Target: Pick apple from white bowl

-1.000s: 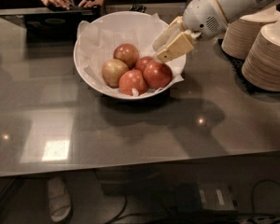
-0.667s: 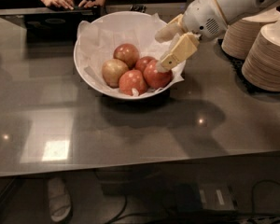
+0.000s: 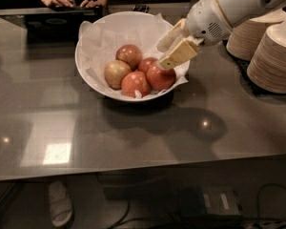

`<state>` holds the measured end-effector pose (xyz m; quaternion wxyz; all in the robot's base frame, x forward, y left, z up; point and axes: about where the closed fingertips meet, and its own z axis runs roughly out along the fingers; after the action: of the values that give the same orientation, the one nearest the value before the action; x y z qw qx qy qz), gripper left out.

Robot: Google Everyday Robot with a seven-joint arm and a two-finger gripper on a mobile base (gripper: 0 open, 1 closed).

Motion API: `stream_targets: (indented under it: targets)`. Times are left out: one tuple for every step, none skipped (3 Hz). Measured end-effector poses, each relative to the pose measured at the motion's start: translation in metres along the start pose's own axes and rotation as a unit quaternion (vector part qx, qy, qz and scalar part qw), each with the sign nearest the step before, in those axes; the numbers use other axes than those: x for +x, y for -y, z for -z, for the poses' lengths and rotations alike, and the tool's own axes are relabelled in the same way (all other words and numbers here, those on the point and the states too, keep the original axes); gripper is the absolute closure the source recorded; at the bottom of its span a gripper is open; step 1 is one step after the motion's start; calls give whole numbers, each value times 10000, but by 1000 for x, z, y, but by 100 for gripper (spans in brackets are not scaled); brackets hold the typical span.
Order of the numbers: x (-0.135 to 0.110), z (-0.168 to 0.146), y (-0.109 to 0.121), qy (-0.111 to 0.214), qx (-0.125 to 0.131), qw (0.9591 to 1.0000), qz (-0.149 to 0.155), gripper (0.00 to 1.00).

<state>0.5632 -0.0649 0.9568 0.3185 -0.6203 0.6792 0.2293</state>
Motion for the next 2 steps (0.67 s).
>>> stream_targets:
  targets:
    - [3, -1, -2, -181, 152, 9997, 14, 36]
    - [10, -7, -3, -309, 230, 9993, -21, 23]
